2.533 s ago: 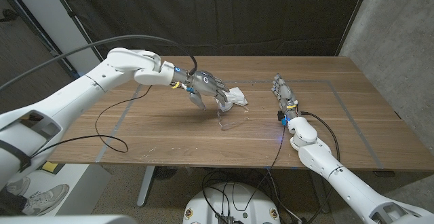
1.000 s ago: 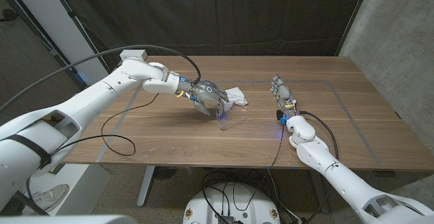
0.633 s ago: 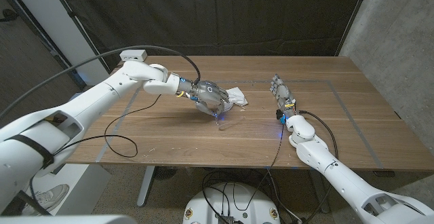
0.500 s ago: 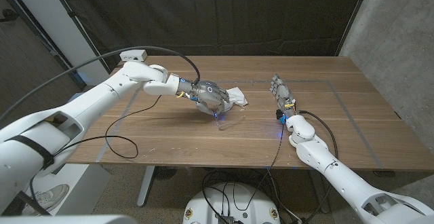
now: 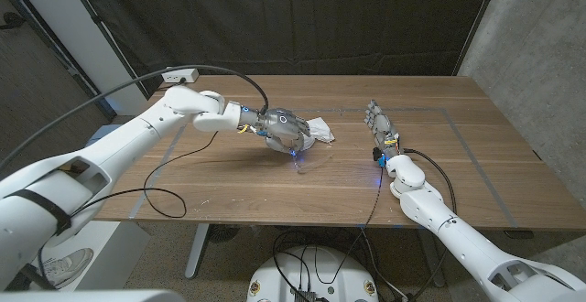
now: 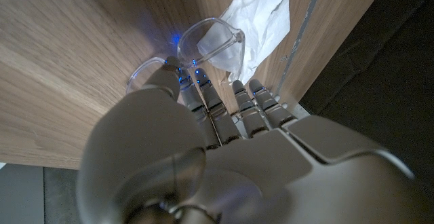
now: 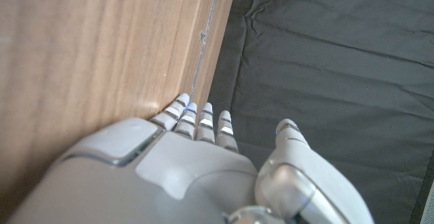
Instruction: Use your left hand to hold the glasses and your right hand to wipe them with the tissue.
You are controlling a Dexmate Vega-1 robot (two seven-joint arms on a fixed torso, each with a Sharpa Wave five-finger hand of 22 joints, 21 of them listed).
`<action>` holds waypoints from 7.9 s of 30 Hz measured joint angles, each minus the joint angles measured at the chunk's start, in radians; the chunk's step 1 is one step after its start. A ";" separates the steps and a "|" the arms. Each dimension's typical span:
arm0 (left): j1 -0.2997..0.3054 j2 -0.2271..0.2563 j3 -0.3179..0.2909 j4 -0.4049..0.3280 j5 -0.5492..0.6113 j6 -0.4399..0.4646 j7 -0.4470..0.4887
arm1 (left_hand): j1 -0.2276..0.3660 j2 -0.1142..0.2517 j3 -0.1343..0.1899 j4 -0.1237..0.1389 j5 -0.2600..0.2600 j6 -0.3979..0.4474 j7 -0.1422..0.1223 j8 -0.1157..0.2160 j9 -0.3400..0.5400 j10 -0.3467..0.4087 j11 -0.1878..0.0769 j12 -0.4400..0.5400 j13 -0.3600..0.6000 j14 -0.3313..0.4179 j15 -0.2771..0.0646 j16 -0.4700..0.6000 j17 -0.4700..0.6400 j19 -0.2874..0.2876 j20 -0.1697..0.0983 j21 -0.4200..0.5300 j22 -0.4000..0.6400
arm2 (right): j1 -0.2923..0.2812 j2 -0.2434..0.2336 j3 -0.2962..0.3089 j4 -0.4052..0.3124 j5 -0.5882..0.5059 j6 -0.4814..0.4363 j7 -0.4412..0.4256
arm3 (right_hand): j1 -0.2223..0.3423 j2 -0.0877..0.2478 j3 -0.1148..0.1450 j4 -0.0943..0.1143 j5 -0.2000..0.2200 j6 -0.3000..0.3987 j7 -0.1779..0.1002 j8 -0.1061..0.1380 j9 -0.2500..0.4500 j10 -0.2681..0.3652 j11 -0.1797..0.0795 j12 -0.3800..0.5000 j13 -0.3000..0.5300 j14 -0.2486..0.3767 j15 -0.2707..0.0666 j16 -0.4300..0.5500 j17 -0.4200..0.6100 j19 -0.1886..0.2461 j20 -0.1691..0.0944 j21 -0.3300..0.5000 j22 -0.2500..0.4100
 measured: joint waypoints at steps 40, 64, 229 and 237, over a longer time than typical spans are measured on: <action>0.320 0.005 -0.268 -0.150 -0.489 0.329 0.139 | 0.018 -0.005 0.035 -0.003 -0.002 -0.003 0.003 0.006 0.011 0.044 0.002 0.009 0.014 0.036 0.000 -0.008 0.000 0.018 -0.004 0.008 0.000 | -0.055 -0.058 -0.008 -0.153 -0.050 -0.052 -0.052 | 0.000 0.000 0.003 -0.003 0.000 0.011 0.000 0.000 0.000 0.011 0.000 0.000 0.000 0.000 0.000 0.000 0.000 0.000 0.000 -0.001 0.000; 0.452 -0.067 -0.385 -0.183 -0.709 0.428 0.244 | 0.022 -0.009 0.047 -0.010 -0.012 -0.008 0.009 0.006 0.024 0.060 0.008 0.009 0.018 0.057 -0.003 -0.008 -0.005 0.023 0.002 0.014 0.000 | -0.035 -0.159 -0.092 -0.341 -0.262 -0.219 -0.117 | 0.017 -0.007 0.004 -0.027 0.000 0.031 -0.006 0.000 0.000 0.020 -0.010 0.000 0.000 0.008 -0.009 0.000 0.000 0.004 -0.003 -0.007 0.000; 0.662 -0.389 -0.708 -0.276 -1.427 0.907 -0.004 | 0.005 -0.024 0.160 -0.027 -0.020 -0.045 0.046 0.052 0.094 0.117 0.072 0.069 0.025 0.138 -0.005 -0.020 0.005 0.008 0.052 0.047 0.009 | 0.180 0.008 -0.511 -0.162 -1.371 -0.694 -0.582 | 0.705 0.030 0.151 -0.122 0.022 0.851 -0.072 0.286 0.019 0.931 -0.230 0.240 0.109 0.941 -0.237 0.424 0.334 0.420 -0.098 0.381 0.116; 0.661 -0.353 -0.696 -0.337 -1.361 1.013 -0.034 | -0.002 -0.023 0.168 -0.036 -0.018 -0.045 0.046 0.052 0.104 0.126 0.081 0.077 0.025 0.181 -0.009 -0.008 0.008 0.008 0.052 0.055 0.009 | 0.152 0.041 -0.481 -0.142 -1.338 -0.659 -0.771 | 0.713 0.028 0.146 -0.119 0.026 0.855 -0.068 0.286 0.018 0.936 -0.236 0.243 0.119 0.948 -0.241 0.434 0.351 0.420 -0.098 0.396 0.125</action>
